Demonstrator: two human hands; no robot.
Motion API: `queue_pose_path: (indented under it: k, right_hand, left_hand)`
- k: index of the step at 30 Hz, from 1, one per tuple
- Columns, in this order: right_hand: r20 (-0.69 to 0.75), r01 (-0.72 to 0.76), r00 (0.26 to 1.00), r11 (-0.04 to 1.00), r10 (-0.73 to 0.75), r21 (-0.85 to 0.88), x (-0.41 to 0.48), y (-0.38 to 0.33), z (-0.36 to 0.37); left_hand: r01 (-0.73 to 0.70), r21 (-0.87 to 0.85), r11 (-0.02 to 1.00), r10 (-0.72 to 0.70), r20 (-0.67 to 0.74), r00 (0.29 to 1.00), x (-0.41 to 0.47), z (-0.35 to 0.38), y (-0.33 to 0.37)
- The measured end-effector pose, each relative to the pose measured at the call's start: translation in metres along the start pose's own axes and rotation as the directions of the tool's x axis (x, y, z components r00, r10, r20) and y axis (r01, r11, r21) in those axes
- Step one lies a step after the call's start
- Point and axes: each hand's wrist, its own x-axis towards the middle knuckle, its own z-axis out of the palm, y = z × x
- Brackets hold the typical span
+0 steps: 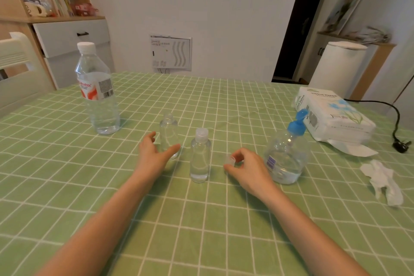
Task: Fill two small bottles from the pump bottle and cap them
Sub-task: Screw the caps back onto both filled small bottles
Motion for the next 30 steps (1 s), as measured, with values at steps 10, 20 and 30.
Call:
queue_pose_path:
  k: [10, 20, 30]
  right_hand:
    - [0.033, 0.022, 0.999, 0.996, -0.025, 0.089, -0.03, -0.007, -0.006]
    - [0.102, 0.059, 0.988, 0.899, -0.114, 0.434, -0.054, -0.032, -0.017]
    - [0.114, 0.227, 0.934, 0.807, -0.34, 0.546, -0.074, -0.065, -0.029]
  left_hand:
    - [-0.061, -0.11, 0.992, 0.068, 0.058, 0.996, 0.007, 0.014, 0.003]
    - [-0.115, -0.162, 0.98, 0.134, 0.11, 0.985, -0.058, -0.019, 0.008]
    - [-0.092, -0.183, 0.979, 0.148, 0.319, 0.936, -0.132, -0.036, 0.007]
